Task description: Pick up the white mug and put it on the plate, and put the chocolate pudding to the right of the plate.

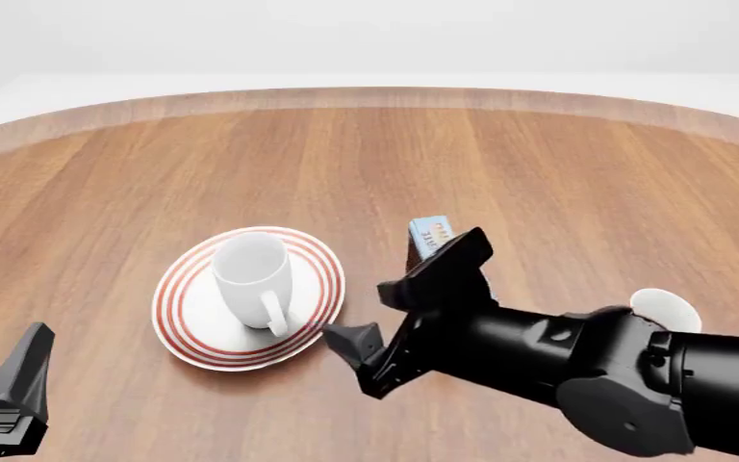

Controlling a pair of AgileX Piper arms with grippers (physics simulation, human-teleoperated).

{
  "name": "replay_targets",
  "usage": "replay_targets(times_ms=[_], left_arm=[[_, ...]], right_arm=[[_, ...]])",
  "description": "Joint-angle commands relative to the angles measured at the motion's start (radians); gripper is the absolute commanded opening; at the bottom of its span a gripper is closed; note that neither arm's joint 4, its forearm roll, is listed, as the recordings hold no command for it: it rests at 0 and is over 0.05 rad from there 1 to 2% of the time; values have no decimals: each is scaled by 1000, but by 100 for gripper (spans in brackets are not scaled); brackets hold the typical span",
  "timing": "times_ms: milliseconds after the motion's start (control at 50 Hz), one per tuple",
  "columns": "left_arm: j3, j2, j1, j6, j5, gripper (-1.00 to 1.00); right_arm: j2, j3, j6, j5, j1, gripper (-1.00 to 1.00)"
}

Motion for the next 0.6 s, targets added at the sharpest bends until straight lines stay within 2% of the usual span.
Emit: replay_targets(times_ms=[20,400,600], left_arm=[[0,0,0,0,0,100],[0,0,0,0,0,100],[0,0,0,0,0,100]], right_arm=[[-54,54,11,-23,-9,100],[-153,179,34,-98,-26,100],[-227,240,42,-107,-40,100]])
